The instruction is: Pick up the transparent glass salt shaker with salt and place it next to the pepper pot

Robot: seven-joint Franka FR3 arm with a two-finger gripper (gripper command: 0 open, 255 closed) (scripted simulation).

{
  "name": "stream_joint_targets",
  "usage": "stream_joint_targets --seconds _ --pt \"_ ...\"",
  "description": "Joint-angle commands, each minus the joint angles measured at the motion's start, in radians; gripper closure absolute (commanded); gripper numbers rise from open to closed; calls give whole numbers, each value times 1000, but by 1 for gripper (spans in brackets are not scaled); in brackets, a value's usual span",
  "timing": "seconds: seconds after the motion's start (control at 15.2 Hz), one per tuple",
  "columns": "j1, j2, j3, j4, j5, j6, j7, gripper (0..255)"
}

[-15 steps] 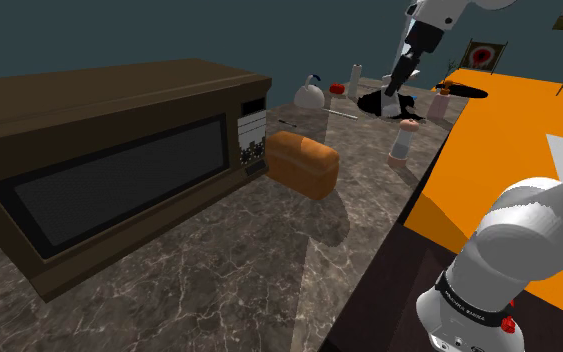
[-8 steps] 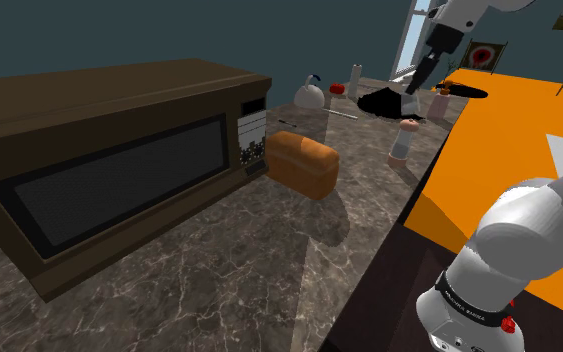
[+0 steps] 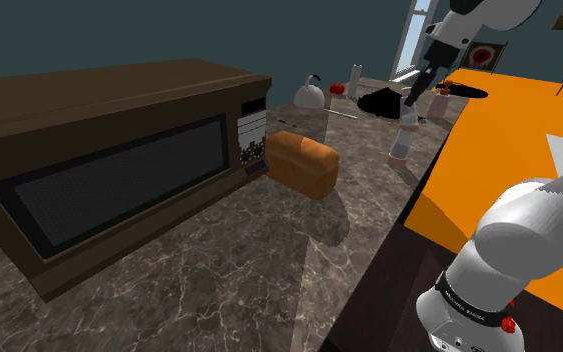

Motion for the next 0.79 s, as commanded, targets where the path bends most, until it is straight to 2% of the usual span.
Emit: stream_joint_targets --seconds 0.0,0.73 --pt "-2 -2 -2 -27 -1 25 -3 255" --pt "-5 15 -32 -159 -3 170 -36 255"
